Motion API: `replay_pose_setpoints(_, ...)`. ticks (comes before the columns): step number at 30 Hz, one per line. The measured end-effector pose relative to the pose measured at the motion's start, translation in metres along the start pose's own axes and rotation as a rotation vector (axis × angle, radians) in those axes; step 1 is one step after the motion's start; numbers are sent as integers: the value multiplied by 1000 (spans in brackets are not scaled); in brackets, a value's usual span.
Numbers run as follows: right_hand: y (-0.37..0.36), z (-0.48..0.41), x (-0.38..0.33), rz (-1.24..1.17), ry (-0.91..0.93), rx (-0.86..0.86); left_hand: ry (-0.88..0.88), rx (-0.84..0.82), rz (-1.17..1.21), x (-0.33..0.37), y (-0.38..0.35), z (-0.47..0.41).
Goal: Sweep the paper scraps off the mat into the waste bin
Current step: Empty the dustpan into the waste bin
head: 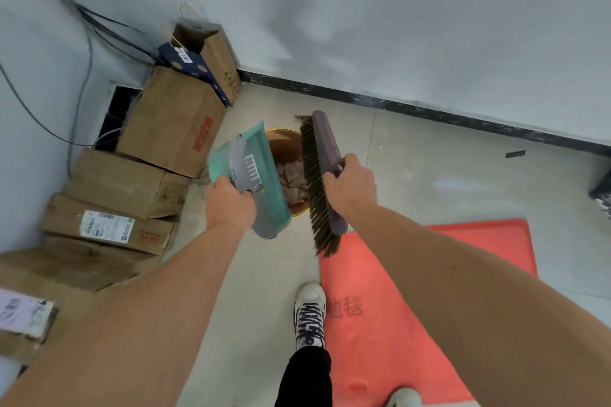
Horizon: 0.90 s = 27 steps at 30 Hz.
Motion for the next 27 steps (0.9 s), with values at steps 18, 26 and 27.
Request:
replay_pose_setpoints(18,16,7,16,77,10,24,-137,-54,-132,-6,19,-2)
replay_pose_setpoints(26,48,26,21,97,24,55,-146,-62,-137,20,36,18)
replay_pose_setpoints(27,55,30,19,88,30,58,-170,-63,-138,28,42,23)
Point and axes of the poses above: each hand's wrist, its own z-axis away from the middle knuckle, its own y-axis out of the back of the hand, x = y × z, the point moved 6 cm from there along -z, towards the middle knuckle, and after that the axes turned 9 degrees about -y, right-handed, at the moved point
